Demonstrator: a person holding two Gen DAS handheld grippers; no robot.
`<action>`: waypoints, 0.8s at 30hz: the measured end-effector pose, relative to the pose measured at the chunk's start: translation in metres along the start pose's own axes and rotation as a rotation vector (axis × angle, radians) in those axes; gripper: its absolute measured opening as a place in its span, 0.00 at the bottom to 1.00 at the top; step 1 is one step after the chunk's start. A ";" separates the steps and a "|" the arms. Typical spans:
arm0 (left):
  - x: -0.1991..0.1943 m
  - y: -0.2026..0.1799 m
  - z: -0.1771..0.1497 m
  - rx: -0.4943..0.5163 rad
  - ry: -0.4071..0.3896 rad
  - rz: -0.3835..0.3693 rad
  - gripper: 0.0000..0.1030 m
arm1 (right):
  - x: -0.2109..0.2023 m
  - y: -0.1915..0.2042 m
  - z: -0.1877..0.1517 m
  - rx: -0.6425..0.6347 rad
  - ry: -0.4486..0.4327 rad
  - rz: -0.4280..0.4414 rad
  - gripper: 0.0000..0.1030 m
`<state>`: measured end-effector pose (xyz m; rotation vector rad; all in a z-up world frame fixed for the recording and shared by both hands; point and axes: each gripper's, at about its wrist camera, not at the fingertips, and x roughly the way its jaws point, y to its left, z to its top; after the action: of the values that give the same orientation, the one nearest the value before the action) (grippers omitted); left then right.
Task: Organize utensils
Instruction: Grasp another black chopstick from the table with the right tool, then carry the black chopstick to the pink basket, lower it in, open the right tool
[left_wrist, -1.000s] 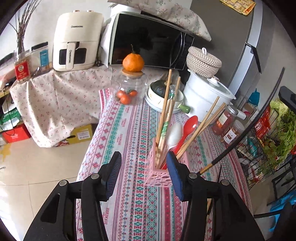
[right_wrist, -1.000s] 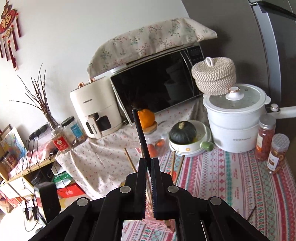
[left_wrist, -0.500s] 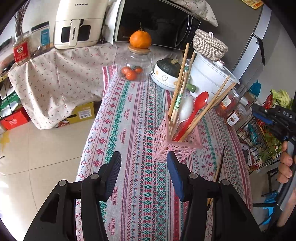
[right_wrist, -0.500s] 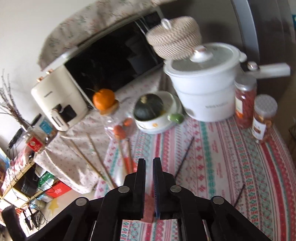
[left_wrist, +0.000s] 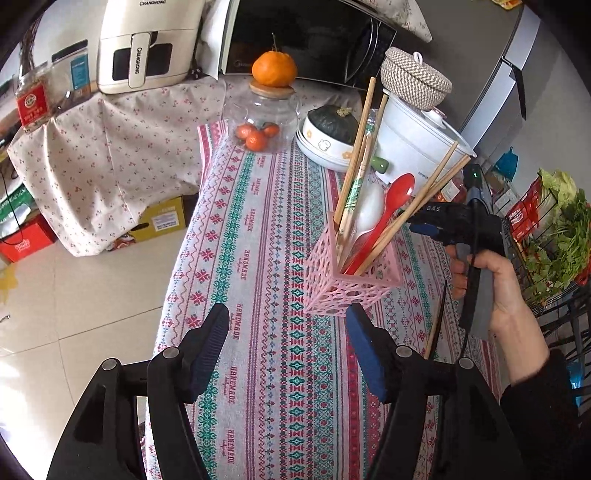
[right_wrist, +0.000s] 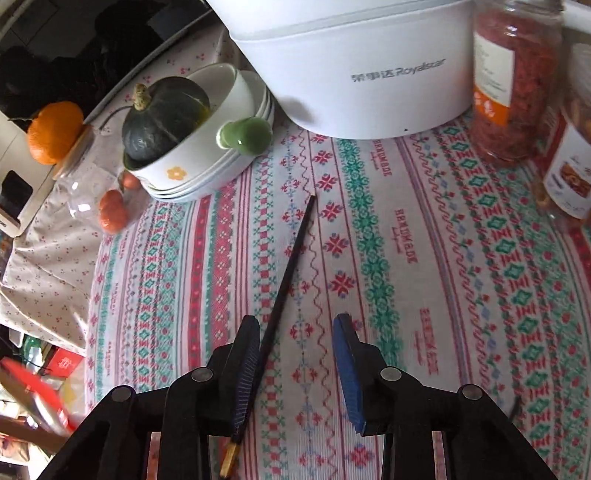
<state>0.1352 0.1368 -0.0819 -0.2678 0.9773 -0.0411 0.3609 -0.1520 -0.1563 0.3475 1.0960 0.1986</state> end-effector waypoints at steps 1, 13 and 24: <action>0.000 0.002 0.001 -0.004 0.001 0.001 0.66 | 0.009 0.000 0.005 -0.005 -0.004 -0.006 0.36; 0.003 0.009 0.010 -0.060 -0.004 -0.013 0.66 | 0.054 0.017 0.019 -0.187 -0.104 -0.170 0.33; -0.004 0.000 0.006 -0.050 -0.029 -0.032 0.66 | 0.019 0.010 -0.038 -0.261 0.037 -0.175 0.07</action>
<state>0.1382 0.1389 -0.0758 -0.3292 0.9461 -0.0415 0.3354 -0.1297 -0.1841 0.0141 1.1159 0.1904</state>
